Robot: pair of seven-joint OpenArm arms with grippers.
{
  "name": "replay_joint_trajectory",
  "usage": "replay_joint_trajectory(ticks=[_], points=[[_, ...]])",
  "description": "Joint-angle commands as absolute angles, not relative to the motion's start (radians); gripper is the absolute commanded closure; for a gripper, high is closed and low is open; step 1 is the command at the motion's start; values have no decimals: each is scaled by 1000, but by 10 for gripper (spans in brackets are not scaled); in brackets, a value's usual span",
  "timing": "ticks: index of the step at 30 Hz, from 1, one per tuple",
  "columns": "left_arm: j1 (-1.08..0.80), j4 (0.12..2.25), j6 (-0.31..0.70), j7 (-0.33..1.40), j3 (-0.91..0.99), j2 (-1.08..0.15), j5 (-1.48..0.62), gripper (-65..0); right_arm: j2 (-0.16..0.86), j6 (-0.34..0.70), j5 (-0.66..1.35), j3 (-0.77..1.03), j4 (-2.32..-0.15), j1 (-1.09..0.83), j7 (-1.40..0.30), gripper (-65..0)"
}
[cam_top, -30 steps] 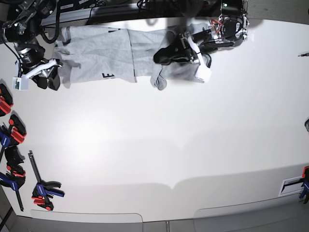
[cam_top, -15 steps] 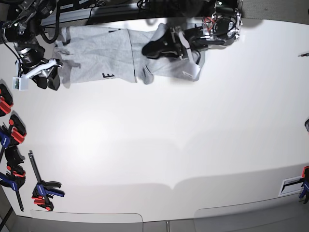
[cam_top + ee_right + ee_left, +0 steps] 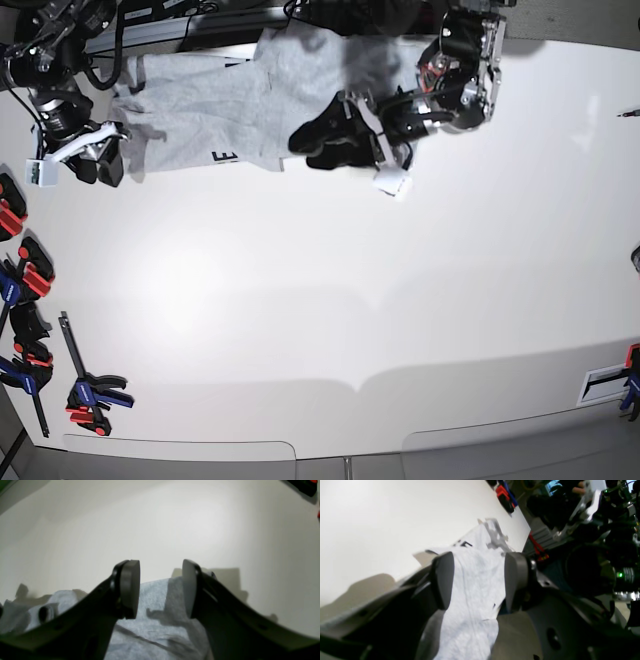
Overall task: Fold the T-shirt properly
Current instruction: 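Fold the shirt end held by the left gripper toward the right gripper, then lift the shirt with the right gripper and fold it over onto the stack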
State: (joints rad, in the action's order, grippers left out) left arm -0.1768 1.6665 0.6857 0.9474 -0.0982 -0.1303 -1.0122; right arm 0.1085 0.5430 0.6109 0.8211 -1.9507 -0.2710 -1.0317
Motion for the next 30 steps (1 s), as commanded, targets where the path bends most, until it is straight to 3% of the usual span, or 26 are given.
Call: replay_joint_trajectory(ticks=[1, 9, 18, 30], points=[[-165, 1683, 698, 945, -90, -131, -1037, -300, 128, 529, 606, 833, -1969, -266, -1004, -259], [-163, 1683, 698, 957, -72, -176, -1035, -300, 186, 560, 638, 845, -1860, -286, -1005, -352], [-163, 1683, 698, 949, -72, -220, -992, -301, 214, 609, 923, 845, -1631, -277, -1094, -352], [-163, 1683, 698, 941, -72, -220, -992, -300, 302, 611, 969, 859, -1467, -277, -1150, -351]])
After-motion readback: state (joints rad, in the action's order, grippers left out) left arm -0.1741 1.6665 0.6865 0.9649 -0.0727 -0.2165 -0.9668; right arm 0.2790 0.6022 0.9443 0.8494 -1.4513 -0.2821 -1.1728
